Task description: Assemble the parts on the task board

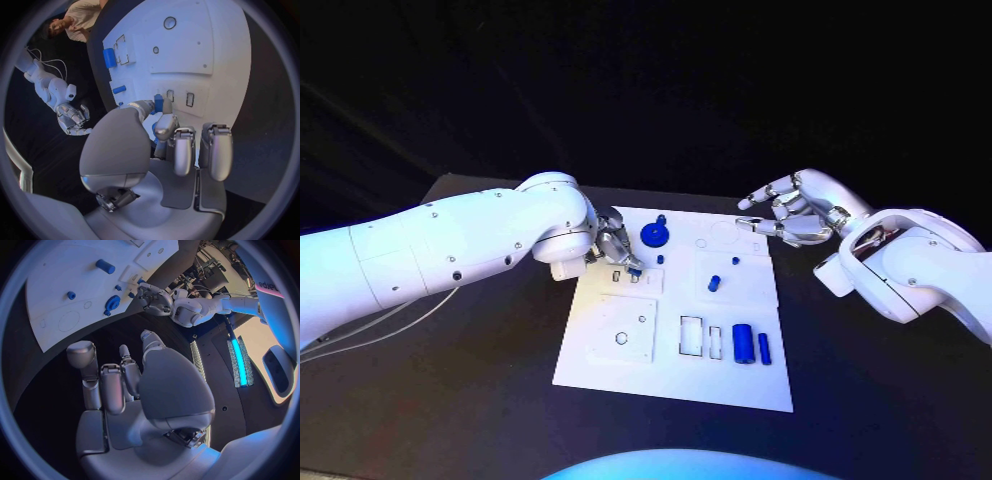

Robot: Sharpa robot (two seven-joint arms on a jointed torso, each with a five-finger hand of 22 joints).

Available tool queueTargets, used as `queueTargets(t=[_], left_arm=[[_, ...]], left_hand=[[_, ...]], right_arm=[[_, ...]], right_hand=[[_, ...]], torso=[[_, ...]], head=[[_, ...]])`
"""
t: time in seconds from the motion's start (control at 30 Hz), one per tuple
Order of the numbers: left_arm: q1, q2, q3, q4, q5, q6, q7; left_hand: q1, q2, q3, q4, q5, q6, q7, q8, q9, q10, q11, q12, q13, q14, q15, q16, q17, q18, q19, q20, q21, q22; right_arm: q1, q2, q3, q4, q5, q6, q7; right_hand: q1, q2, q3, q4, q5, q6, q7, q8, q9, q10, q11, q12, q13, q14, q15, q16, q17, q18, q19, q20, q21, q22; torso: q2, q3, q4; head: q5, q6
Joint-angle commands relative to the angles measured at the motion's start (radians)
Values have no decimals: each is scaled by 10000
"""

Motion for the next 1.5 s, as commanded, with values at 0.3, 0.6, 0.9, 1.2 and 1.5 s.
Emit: queueTargets(t=[0.3,0.6,0.9,1.2,1.5], left_arm=[[-197,32,-4,97,-980,-764,-137],[-296,108,-9,84,-1299,-618,-234],[-320,143,-11,73,-1433,-141,-264],[-342,173,-14,-26,-1685,-6,-315],[-367,188,-16,-45,-1750,175,-350]], left_hand=[[-146,-93,1195,-1088,144,-25,-84,92,81,77,-17,27,15,1049,-51,47,2633,-150,1055,-69,63,2629],[-223,-116,1235,-1113,168,-10,-92,118,120,101,-21,52,37,1049,-54,47,2633,-150,1055,-71,63,2629],[-256,-127,1248,-1124,171,-1,-98,130,138,100,-25,36,21,1049,-56,47,2633,-150,1055,-72,63,2629],[-355,-133,1296,-1155,173,41,-126,189,212,133,-46,60,41,1049,-70,47,2633,-150,1055,-78,63,2629],[-403,-146,1321,-1183,170,59,-145,225,258,153,-61,75,52,1049,-82,47,2633,-150,1055,-84,63,2629]], right_arm=[[-18,-26,-2,19,-48,131,45],[-26,-40,-3,31,-48,122,64],[-33,-54,-3,41,-48,116,83],[-41,-55,-3,50,-48,117,96],[-51,-62,-3,54,-48,122,99]], right_hand=[[-52,63,-25,1,34,-25,-31,34,16,-44,-8,0,410,469,-54,-38,321,186,-3,-2,-35,-8],[-52,63,-25,1,34,-25,-31,34,16,-44,-8,0,410,469,-54,-38,321,186,-3,-2,-35,-8],[-55,65,-28,2,48,-27,-31,39,17,-47,-8,-2,406,470,-55,-40,321,187,-5,-3,-50,-17],[-55,65,-28,2,48,-27,-31,39,17,-47,-8,-2,406,470,-55,-40,321,187,-5,-3,-50,-17],[-55,65,-28,2,48,-27,-31,39,17,-47,-8,-2,406,470,-55,-40,321,187,-5,-3,-50,-17]], torso=[[8,-9,-24],[12,-12,-22],[16,-10,-23],[11,-13,-25],[12,-7,-23]], head=[[54,-45],[40,-54],[50,-86],[59,-95],[59,-117]])
